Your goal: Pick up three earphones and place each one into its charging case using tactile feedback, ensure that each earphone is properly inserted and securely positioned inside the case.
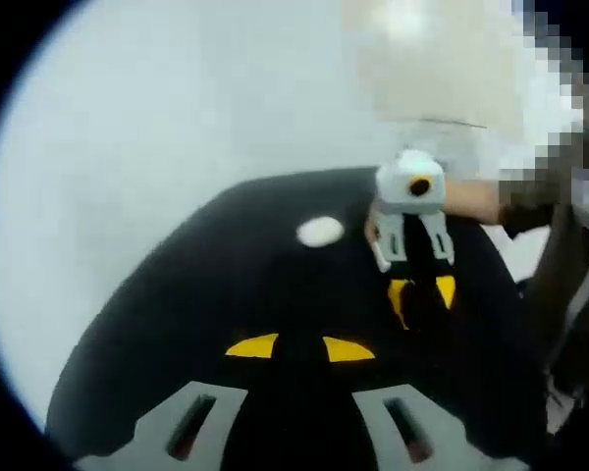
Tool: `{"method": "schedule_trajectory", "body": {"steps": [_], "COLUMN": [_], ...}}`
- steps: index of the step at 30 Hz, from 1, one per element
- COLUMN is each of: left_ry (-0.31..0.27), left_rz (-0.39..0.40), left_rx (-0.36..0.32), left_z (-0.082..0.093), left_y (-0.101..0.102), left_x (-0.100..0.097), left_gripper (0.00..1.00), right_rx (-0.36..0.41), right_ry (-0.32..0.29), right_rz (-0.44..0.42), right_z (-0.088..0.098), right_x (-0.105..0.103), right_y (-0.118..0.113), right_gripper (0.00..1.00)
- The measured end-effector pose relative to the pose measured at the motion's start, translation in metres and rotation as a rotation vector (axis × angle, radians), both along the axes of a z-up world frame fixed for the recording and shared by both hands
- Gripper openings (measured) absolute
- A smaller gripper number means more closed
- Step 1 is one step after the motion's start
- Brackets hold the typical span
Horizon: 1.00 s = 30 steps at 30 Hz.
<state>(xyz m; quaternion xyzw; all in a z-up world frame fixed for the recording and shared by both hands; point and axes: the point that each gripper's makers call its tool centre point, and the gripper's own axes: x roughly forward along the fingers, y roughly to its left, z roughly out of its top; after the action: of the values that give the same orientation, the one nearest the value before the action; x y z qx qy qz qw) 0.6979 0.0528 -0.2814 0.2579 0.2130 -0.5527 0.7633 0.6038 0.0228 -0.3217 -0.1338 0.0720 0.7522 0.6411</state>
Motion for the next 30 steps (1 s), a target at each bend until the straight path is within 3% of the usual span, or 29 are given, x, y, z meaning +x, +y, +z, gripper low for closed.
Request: {"method": "schedule_trajectory", "body": {"steps": [4, 7, 16, 23, 30], "left_ry": [0.049, 0.15, 0.165, 0.183, 0.187], "left_rz": [-0.025, -0.045, -0.053, -0.071, -0.08], "left_rx": [0.089, 0.111, 0.21, 0.188, 0.22], "left_z": [-0.01, -0.011, -0.032, -0.029, -0.038], "left_y": [0.001, 0.004, 0.01, 0.005, 0.004], "left_x": [0.013, 0.009, 0.01, 0.0, -0.001], "left_gripper": [0.08, 0.12, 0.11, 0.11, 0.08], "right_rx": [-0.001, -0.002, -0.01, -0.011, -0.01], "right_ry": [0.001, 0.004, 0.0, 0.001, 0.002], "right_rz": [-0.001, -0.001, -0.001, -0.001, -0.001], "right_z": [0.0, 0.0, -0.001, 0.0, 0.0], "right_x": [0.0, 0.0, -0.002, -0.003, -0.002], "right_y": [0.0, 0.0, 0.0, 0.0, 0.0], "right_gripper": [0.19, 0.19, 0.19, 0.19, 0.19]}}
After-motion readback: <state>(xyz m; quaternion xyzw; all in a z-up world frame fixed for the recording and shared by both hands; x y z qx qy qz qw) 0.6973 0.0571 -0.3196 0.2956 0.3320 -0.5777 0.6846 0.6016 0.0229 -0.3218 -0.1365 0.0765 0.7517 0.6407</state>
